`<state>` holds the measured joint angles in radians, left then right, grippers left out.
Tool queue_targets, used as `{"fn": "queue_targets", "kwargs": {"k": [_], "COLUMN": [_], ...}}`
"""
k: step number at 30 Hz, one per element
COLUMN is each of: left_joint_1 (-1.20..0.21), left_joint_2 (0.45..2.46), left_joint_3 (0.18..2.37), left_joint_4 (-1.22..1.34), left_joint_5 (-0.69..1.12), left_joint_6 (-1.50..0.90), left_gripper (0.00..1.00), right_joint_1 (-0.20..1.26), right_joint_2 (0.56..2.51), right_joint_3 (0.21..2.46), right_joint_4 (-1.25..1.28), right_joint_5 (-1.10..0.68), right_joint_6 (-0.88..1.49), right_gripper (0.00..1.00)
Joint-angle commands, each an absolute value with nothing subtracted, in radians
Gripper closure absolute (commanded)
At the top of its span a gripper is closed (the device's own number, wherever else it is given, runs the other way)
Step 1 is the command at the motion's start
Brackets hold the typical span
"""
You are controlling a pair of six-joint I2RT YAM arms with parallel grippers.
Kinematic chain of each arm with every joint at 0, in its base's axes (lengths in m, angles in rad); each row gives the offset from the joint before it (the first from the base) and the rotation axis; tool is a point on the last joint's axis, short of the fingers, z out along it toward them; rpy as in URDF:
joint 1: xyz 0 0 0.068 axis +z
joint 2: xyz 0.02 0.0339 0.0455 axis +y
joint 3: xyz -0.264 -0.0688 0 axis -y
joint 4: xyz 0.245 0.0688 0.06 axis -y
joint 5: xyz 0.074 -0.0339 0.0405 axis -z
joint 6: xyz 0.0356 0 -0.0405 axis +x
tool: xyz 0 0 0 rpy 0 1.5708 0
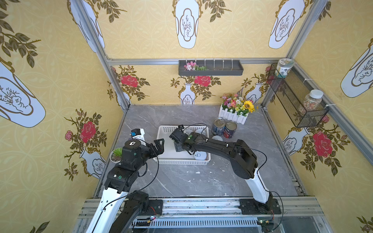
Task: Put the canned food in the basket
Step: Place the canned food in the basket.
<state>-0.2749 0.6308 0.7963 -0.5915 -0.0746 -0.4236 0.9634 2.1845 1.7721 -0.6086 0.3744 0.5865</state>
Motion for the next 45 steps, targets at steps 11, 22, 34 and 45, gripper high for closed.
{"fn": "queue_targets", "kwargs": {"k": [11, 22, 34, 45], "left_joint_1": [-0.272, -0.269, -0.270, -0.270], "left_joint_2": [0.626, 0.622, 0.620, 0.615], "left_joint_3": [0.792, 0.792, 0.792, 0.792], "left_joint_4": [-0.572, -0.572, -0.571, -0.572], "left_joint_5": [-0.066, -0.064, -0.066, -0.071], "left_joint_6": [-0.411, -0.411, -0.411, -0.413], "left_gripper": [0.00, 0.00, 0.00, 0.00], "right_joint_1": [0.986, 1.063, 1.076, 1.048], "right_joint_2": [2.160, 2.146, 2.238, 2.270], "right_joint_3": [1.769, 1.796, 1.848, 1.854], "right_joint_4": [-0.586, -0.537, -0.460, -0.509], "right_joint_5": [0.472, 0.462, 0.292, 0.356], "right_joint_6": [0.563, 0.508, 0.475, 0.499], "right_gripper": [0.07, 0.09, 0.30, 0.36]}}
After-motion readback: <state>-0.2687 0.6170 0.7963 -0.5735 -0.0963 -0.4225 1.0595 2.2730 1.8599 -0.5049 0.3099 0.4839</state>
